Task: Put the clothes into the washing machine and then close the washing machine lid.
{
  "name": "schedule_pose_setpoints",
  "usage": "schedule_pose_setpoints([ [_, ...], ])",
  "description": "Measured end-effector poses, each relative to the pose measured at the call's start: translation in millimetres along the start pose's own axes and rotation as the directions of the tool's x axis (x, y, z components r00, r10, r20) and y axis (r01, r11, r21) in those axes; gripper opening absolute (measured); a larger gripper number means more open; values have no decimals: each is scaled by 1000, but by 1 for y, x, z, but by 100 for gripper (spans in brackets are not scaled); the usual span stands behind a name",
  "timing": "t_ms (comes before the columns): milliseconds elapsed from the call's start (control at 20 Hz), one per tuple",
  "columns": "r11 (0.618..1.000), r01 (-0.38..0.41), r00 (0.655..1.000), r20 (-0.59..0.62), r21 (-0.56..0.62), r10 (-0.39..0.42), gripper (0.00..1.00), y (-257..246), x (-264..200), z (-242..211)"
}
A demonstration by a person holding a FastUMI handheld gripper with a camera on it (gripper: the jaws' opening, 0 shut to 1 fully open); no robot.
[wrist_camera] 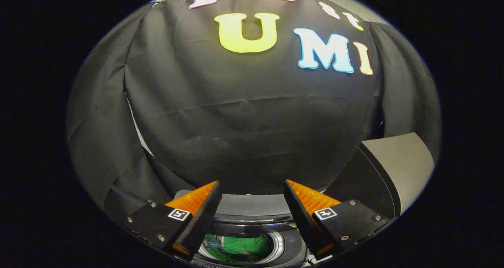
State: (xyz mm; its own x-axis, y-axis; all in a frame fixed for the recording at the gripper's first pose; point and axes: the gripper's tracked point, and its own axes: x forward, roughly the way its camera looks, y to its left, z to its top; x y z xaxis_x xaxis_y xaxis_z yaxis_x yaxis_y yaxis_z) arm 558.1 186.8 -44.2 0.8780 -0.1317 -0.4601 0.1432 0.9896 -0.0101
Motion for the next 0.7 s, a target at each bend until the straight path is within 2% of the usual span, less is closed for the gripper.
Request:
schedule_pose_setpoints([
  [700,1000,-5,1000,4,9,5,98,0,-33,-47],
])
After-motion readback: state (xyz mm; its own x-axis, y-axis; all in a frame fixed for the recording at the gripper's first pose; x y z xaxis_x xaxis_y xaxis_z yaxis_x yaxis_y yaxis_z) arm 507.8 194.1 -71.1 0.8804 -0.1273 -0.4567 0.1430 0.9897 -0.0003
